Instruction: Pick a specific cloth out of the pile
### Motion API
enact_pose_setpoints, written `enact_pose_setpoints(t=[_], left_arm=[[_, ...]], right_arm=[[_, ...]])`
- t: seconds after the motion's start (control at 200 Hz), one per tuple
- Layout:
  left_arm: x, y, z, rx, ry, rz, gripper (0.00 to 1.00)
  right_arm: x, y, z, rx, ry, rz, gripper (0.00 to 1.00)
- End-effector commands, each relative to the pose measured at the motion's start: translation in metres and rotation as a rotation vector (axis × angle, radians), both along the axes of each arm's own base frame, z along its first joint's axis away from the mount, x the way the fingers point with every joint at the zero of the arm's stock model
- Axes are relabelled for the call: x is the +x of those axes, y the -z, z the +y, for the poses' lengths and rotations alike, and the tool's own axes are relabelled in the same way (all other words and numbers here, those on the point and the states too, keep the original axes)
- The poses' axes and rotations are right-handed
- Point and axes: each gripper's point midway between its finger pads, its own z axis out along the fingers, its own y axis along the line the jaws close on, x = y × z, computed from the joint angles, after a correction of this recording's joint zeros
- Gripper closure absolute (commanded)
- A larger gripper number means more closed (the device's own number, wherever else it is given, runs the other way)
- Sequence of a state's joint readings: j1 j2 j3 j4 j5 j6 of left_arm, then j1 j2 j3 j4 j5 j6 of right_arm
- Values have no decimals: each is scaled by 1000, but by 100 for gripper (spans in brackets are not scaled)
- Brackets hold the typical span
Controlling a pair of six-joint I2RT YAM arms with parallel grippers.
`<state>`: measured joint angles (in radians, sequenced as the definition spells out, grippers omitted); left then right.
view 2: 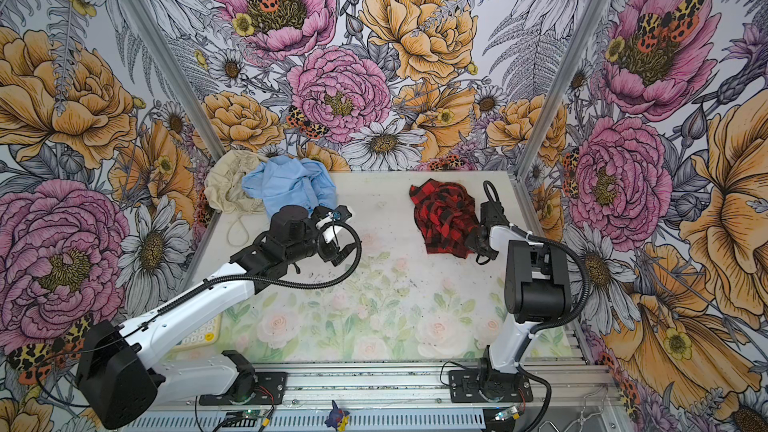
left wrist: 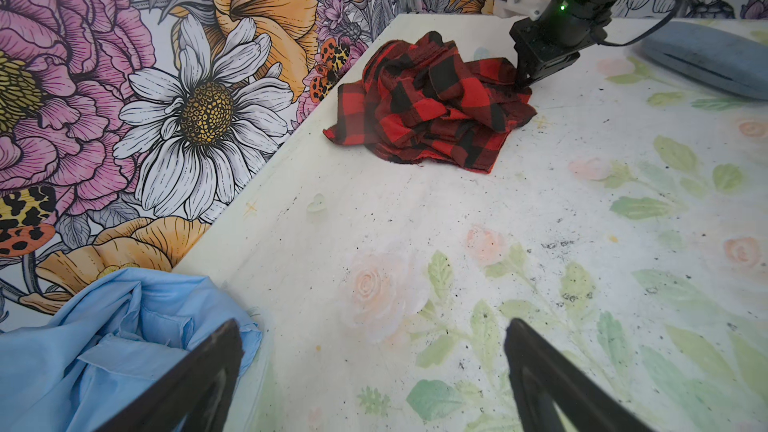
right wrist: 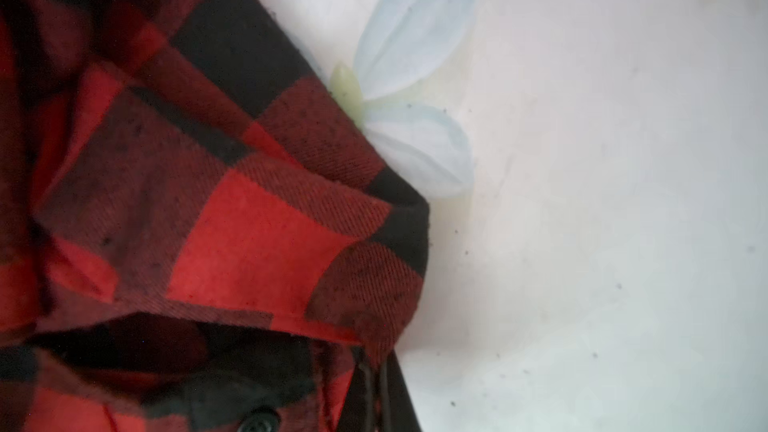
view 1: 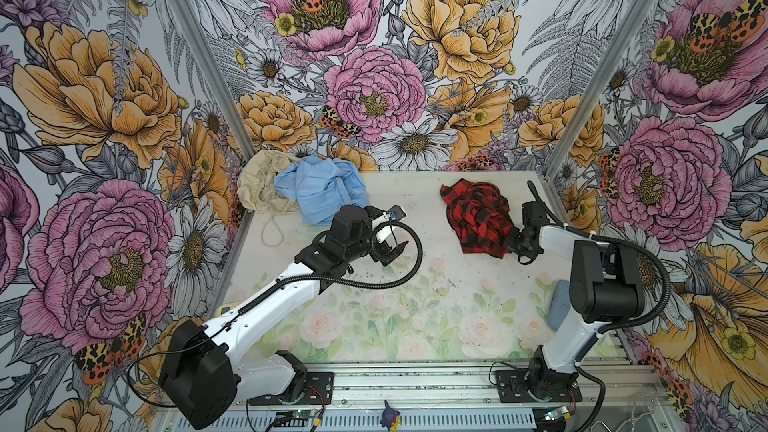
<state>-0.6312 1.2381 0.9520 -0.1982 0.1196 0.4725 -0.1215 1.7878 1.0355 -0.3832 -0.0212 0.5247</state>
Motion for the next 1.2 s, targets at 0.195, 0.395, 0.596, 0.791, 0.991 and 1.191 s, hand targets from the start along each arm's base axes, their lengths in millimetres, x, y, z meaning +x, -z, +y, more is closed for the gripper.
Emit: enact_pose_setpoints(t=[0.195,0.395,0.596,0.791,0.991,1.191], left_arm=[[0,-5,-2,15,2,-22,1],[0,-6,-4,13,9,-21,1],[-2,-8,-4,9,12,-25,1],[-4,-7,-5,19,13,-27,1],[-4,-3,-6,33,15,-26,1],[-5,-5,-6,35,15,-33,1]], right_arm=[[24,-35,12,82,-76,-123,100],[27,-130,26,83,-112,-350,100],[53,-186,45,124,-172,-464,100],[108,-206,71,133,-231,-505,100],[167,-174,104,213,-271,-465,100],[203,-135,150,247,-321,-424,100]])
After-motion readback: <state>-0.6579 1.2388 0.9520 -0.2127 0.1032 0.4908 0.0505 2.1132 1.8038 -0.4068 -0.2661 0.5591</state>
